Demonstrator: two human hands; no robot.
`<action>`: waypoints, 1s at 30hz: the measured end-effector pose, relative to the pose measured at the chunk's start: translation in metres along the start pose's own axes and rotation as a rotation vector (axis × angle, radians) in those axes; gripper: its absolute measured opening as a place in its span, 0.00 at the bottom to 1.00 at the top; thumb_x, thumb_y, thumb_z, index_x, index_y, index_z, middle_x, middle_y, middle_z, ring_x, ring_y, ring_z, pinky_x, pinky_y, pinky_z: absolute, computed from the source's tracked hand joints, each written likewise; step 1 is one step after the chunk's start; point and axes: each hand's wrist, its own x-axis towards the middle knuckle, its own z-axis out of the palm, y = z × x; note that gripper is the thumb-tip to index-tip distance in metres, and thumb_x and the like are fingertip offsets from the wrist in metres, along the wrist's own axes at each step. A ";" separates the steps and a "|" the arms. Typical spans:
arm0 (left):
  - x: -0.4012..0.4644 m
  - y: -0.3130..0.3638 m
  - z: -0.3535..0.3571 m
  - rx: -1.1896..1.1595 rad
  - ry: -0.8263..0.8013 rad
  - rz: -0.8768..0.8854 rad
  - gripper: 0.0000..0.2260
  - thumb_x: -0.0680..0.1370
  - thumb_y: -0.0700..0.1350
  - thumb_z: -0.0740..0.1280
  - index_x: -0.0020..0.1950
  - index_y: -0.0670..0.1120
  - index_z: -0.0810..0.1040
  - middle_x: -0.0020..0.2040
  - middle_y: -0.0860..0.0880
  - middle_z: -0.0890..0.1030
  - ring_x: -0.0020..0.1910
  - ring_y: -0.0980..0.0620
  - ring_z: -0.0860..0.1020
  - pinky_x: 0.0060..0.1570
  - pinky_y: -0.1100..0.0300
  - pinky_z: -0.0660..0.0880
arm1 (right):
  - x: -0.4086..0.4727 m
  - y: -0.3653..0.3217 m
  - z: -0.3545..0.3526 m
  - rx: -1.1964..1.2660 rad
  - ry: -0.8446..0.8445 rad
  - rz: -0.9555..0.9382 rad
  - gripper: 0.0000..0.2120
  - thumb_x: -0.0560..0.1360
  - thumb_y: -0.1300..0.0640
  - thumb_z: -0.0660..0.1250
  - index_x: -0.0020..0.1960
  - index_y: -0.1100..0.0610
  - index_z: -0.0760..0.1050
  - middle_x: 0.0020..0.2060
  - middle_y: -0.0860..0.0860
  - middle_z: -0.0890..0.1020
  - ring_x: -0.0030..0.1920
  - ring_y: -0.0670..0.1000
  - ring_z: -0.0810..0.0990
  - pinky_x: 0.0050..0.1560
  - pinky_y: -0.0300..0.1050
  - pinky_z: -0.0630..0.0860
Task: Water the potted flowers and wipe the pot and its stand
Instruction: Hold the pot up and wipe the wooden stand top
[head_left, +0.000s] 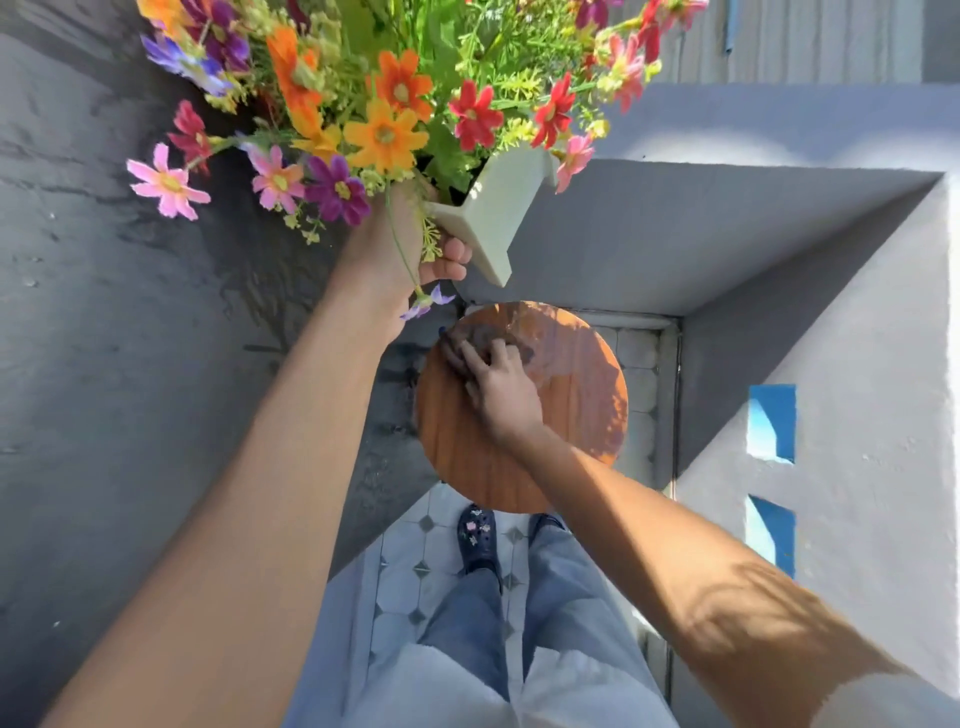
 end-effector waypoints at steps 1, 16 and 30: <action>0.000 -0.002 -0.001 0.002 0.003 -0.006 0.15 0.80 0.39 0.51 0.43 0.38 0.76 0.28 0.46 0.77 0.31 0.48 0.75 0.26 0.62 0.75 | -0.020 -0.012 0.012 -0.002 -0.045 -0.071 0.23 0.79 0.52 0.61 0.74 0.51 0.64 0.60 0.56 0.69 0.59 0.59 0.69 0.46 0.52 0.80; -0.038 -0.045 -0.013 -0.067 -0.019 -0.056 0.15 0.81 0.38 0.52 0.56 0.32 0.75 0.32 0.41 0.78 0.26 0.51 0.77 0.24 0.63 0.75 | -0.039 0.081 -0.024 0.123 0.215 0.401 0.24 0.73 0.54 0.62 0.68 0.44 0.72 0.59 0.55 0.75 0.58 0.58 0.75 0.55 0.56 0.78; -0.084 -0.050 -0.023 -0.010 -0.069 -0.011 0.13 0.80 0.40 0.52 0.44 0.40 0.75 0.29 0.45 0.77 0.27 0.52 0.74 0.25 0.65 0.75 | -0.137 0.087 -0.004 0.056 0.128 0.194 0.27 0.76 0.59 0.65 0.73 0.47 0.69 0.67 0.56 0.72 0.65 0.57 0.72 0.65 0.48 0.73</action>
